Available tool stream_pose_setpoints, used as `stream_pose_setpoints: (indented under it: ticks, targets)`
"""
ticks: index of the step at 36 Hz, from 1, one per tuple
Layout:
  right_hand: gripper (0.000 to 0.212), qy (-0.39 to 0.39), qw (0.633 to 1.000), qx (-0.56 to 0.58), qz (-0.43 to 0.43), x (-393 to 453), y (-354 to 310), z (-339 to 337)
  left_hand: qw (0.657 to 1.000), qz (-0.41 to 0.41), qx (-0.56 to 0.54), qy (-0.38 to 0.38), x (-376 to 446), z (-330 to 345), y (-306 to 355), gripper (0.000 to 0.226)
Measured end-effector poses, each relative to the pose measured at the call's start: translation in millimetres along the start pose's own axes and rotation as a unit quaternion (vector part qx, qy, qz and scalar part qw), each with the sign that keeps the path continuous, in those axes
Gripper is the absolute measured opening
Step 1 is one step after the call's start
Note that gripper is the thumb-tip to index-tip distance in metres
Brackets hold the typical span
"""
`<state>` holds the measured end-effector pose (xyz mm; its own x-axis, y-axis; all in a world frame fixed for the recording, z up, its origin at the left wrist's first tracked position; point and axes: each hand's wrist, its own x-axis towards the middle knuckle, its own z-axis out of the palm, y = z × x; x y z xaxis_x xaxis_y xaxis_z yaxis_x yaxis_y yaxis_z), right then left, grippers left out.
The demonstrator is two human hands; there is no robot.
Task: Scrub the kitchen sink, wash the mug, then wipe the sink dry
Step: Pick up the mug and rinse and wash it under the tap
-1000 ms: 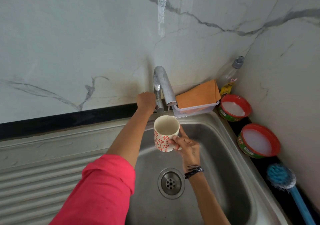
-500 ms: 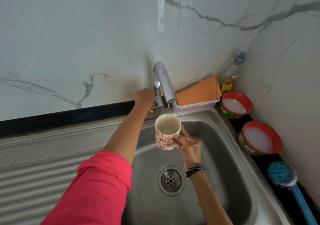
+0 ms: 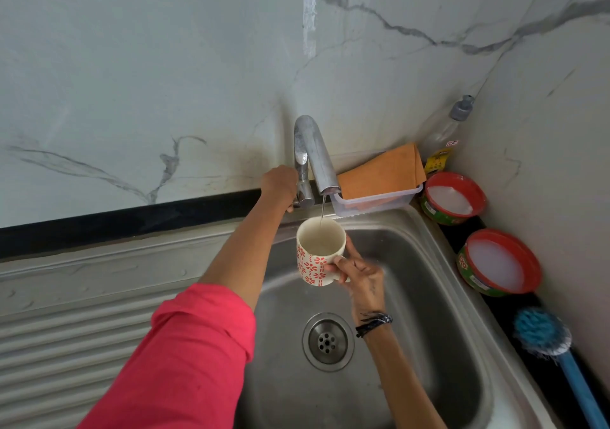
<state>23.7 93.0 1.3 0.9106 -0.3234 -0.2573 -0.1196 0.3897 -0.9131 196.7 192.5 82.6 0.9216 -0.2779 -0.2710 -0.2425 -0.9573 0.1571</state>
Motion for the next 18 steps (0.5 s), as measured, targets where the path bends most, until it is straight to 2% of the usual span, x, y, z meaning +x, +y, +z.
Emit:
stream_pose_setpoints:
  ticks: [10, 12, 15, 16, 18]
  targets:
    - [0.048, 0.006, 1.000, -0.008, -0.005, -6.2, -3.2, 1.6, 1.000, -0.002, 0.004, -0.004, -2.2, -0.8, 0.9, 0.026]
    - [0.040, 0.002, 1.000, -0.011, 0.001, -4.4, -2.0, 0.2, 1.000, -0.004, 0.002, -0.004, -2.4, -1.0, 0.9, 0.027]
    - [0.017, 0.019, 1.000, -0.012, 0.020, -2.0, 0.6, -0.3, 1.000, -0.005, -0.011, -0.003, -2.6, -1.0, 0.7, 0.027]
    - [0.017, 0.024, 0.999, -0.011, 0.023, -2.6, -1.2, 0.7, 1.000, -0.006, -0.019, -0.003, -2.5, -0.8, 0.7, 0.026]
    - [0.042, 0.023, 0.999, 0.017, 0.016, -2.0, -2.5, 0.6, 0.999, -0.008, -0.032, -0.001, -2.6, -0.2, 0.8, 0.023]
